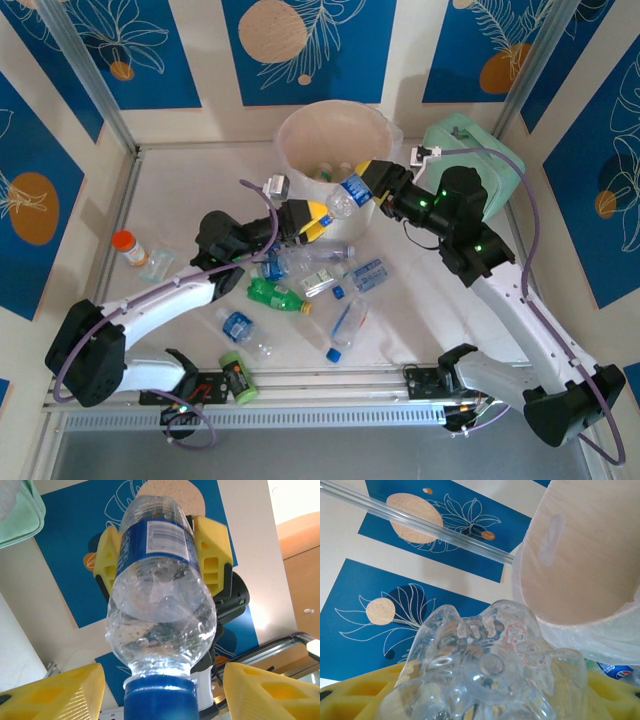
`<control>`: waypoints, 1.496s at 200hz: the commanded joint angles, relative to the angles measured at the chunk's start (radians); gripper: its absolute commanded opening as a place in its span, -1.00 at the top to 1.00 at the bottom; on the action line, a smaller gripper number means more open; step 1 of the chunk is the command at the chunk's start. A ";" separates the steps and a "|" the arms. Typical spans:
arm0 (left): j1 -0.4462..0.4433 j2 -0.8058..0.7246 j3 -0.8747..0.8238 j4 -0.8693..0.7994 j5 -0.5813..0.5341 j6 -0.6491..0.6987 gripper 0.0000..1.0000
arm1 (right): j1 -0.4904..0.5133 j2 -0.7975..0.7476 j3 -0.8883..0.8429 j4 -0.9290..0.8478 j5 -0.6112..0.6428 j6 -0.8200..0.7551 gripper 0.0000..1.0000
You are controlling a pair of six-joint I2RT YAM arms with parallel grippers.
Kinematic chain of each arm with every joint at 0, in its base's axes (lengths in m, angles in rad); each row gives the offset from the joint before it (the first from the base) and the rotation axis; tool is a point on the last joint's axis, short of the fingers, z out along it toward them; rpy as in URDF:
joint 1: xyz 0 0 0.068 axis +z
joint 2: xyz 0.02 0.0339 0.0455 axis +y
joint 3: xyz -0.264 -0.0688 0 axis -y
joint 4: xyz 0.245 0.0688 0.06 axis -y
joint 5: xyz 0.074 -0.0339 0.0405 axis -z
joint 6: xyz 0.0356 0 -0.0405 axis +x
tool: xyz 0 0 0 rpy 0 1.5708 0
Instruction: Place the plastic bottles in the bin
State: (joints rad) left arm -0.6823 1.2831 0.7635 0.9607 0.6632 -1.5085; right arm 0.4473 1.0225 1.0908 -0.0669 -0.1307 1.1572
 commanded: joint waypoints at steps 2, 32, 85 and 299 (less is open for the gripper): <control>-0.016 -0.031 0.011 -0.037 0.023 0.068 -0.15 | 0.004 -0.019 -0.004 0.021 0.020 0.002 0.03; -0.017 -0.027 0.014 -0.037 0.021 0.070 0.02 | 0.011 -0.012 -0.007 0.025 0.014 0.004 0.03; -0.017 -0.027 0.034 -0.087 0.014 0.109 0.30 | 0.014 -0.035 -0.020 -0.007 0.019 -0.010 0.03; 0.104 -0.079 0.350 -0.570 0.066 0.464 0.37 | -0.173 -0.256 0.159 -0.784 0.132 -0.281 -0.75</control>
State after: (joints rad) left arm -0.6285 1.1934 1.0264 0.4393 0.7017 -1.1160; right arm 0.2798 0.7811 1.2850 -0.7700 0.0216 0.9039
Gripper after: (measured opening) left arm 0.316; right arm 0.881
